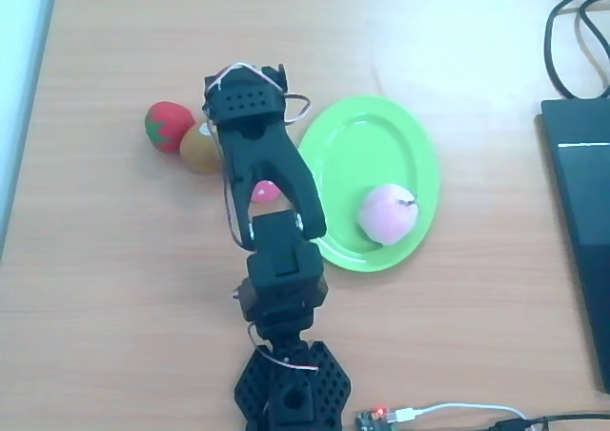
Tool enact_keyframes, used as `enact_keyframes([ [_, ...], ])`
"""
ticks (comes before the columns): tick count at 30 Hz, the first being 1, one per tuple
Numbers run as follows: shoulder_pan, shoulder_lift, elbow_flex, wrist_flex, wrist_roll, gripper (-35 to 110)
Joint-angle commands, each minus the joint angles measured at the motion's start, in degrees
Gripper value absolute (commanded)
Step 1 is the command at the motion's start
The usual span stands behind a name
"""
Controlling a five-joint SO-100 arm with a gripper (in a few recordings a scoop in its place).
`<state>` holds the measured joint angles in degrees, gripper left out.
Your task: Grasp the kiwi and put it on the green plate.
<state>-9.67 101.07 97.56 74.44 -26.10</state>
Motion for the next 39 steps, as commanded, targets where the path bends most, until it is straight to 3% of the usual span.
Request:
enact_keyframes([
  [1, -1.3, -0.4, -2.7, 1.1, -0.3, 39],
  [39, -2.1, -17.6, -12.2, 1.2, -1.1, 39],
])
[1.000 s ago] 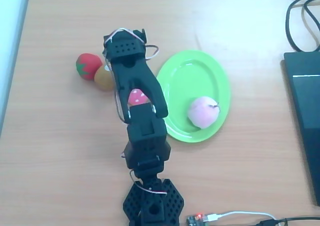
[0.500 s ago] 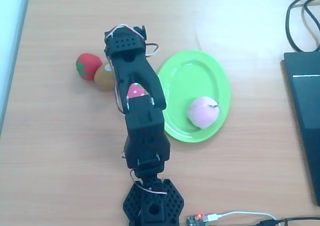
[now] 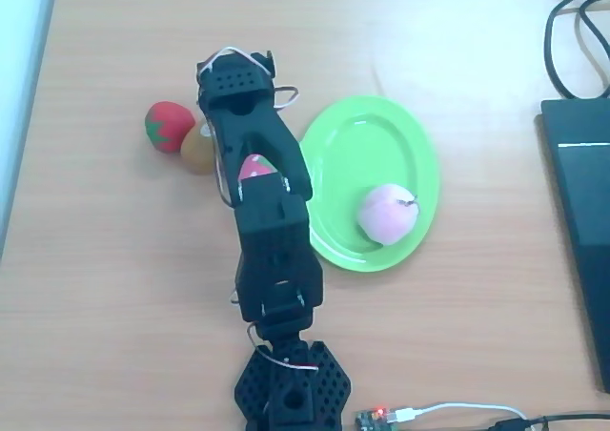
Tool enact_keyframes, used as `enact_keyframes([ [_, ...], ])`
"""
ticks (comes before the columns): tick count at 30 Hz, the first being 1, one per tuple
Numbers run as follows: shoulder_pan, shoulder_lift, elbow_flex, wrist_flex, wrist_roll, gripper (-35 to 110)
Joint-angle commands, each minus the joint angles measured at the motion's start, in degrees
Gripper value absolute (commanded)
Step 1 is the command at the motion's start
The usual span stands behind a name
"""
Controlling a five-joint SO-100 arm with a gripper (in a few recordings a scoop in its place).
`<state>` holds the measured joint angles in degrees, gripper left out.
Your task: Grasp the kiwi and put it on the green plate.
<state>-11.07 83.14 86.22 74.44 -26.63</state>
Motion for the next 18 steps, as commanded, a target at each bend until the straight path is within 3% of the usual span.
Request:
enact_keyframes([
  [1, -0.9, 0.0, -0.9, 1.2, -0.7, 39],
  [18, -2.9, -4.5, -1.2, 1.2, -0.9, 39],
])
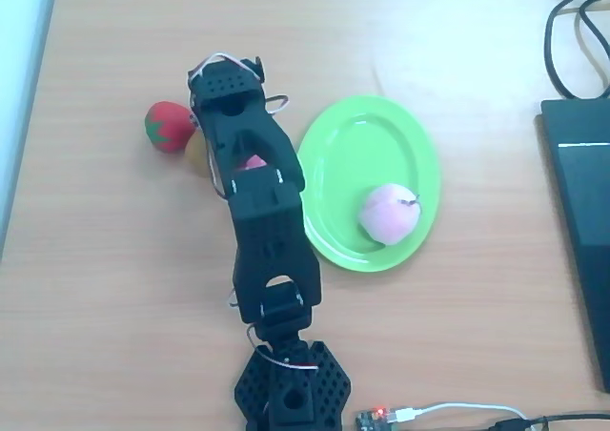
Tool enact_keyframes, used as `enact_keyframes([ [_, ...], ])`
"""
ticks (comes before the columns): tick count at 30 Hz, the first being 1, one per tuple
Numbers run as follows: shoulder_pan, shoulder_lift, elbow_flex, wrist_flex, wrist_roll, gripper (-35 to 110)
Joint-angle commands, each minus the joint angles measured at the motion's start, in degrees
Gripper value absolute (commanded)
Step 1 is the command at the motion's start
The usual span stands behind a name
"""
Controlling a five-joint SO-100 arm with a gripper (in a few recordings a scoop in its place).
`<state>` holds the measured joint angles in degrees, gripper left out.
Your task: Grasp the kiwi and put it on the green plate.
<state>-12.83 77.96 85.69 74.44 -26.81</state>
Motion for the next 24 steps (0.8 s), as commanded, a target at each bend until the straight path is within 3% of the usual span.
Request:
enact_keyframes([
  [1, -1.1, 0.5, -0.7, 1.2, -0.7, 39],
  [24, 0.0, -5.8, -0.8, 1.1, -0.4, 38],
])
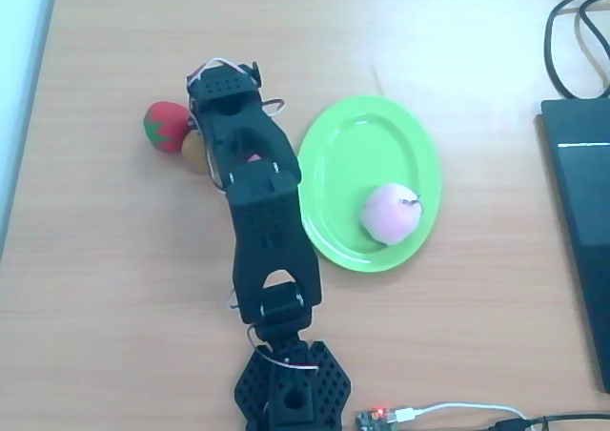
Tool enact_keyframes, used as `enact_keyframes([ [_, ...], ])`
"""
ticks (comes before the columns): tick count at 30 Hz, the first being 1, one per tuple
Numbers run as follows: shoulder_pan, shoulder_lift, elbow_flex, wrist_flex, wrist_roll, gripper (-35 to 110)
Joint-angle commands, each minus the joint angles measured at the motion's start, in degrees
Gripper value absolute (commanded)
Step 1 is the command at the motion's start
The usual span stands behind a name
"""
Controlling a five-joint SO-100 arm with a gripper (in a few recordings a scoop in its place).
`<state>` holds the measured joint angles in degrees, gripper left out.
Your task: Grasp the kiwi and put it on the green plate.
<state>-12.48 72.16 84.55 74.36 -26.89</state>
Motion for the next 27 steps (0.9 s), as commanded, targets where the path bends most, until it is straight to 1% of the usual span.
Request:
enact_keyframes([
  [1, -0.4, 0.0, 0.4, 1.1, -0.4, 37],
  [9, 0.0, 0.4, 0.4, 1.1, -0.4, 32],
  [20, 0.2, 1.2, 0.2, 1.1, -0.5, 32],
  [27, 0.5, 5.1, -1.4, 1.2, -0.5, 32],
])
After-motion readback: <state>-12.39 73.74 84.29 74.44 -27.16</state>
